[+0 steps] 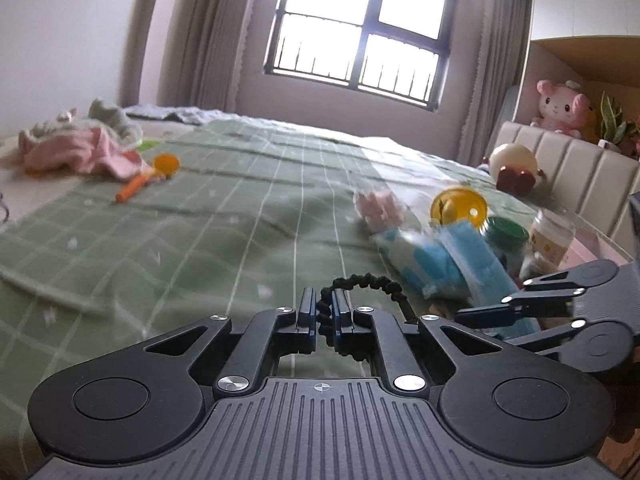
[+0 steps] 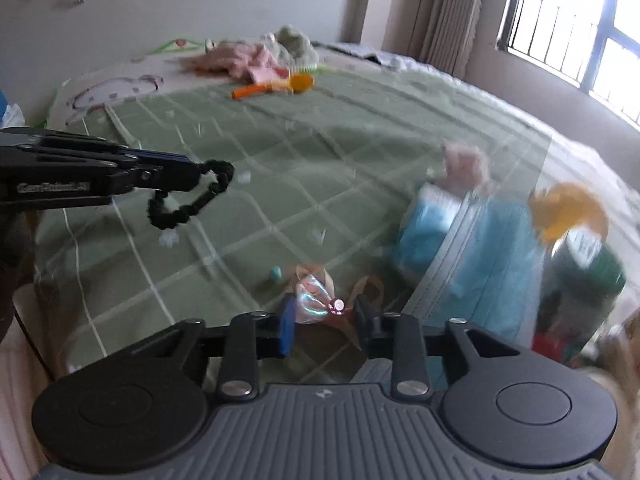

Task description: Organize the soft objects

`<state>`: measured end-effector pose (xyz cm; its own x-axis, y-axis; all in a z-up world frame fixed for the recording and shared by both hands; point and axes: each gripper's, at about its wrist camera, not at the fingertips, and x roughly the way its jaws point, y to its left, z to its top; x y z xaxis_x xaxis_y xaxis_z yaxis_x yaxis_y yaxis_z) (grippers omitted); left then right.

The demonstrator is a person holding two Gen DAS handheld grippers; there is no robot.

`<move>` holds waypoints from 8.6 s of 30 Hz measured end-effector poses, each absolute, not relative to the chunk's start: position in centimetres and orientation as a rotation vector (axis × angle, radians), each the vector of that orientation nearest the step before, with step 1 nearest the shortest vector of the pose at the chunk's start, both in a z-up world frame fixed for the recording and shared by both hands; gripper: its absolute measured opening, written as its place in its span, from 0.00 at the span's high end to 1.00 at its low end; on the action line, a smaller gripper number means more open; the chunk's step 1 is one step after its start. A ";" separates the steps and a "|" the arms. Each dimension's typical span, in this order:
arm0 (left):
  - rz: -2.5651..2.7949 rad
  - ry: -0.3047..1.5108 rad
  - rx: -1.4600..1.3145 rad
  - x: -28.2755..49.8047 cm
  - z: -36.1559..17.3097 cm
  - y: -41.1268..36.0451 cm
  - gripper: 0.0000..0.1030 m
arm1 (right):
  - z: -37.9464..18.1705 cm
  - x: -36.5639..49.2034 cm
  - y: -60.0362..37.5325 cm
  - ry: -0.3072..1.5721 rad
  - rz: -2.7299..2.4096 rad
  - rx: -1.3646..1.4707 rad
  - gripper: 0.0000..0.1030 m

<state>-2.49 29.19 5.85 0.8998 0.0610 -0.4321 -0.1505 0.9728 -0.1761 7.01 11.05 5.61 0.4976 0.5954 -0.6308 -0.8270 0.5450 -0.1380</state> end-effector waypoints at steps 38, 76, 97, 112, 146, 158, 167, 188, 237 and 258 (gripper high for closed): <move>-0.462 0.681 -0.139 21.9 10.6 0.5 0.84 | 10.9 15.8 -26.0 0.486 0.189 -0.147 0.39; -0.006 0.579 -0.381 6.8 5.6 19.3 0.84 | 5.2 13.7 -9.5 0.710 0.591 0.130 0.19; -0.091 0.552 -0.073 6.9 6.0 14.2 0.82 | 1.6 8.9 -14.8 0.625 0.349 0.099 0.21; 0.176 0.467 -0.268 5.7 6.3 20.9 0.81 | 1.1 8.2 -13.4 0.591 0.338 -0.008 0.17; -0.234 0.657 -0.283 9.5 5.8 15.4 0.80 | 1.0 7.9 -13.0 0.589 0.320 -0.040 0.15; -0.291 0.683 -0.199 9.5 6.7 12.8 0.80 | 1.0 7.8 -13.1 0.587 0.322 -0.033 0.15; -0.275 0.700 -0.167 9.4 6.7 12.5 0.80 | 3.5 7.3 -13.1 0.577 0.395 0.083 0.15; -0.105 0.610 -0.404 6.4 5.2 21.4 0.80 | 6.5 9.9 -2.7 0.604 0.622 -0.143 0.85; 0.022 0.647 0.001 19.0 5.3 18.1 0.39 | 4.9 5.4 -3.0 0.493 0.644 -0.208 0.80; -0.224 0.478 -0.181 19.7 20.0 17.1 0.44 | 23.9 16.9 -12.3 0.378 0.642 0.038 0.95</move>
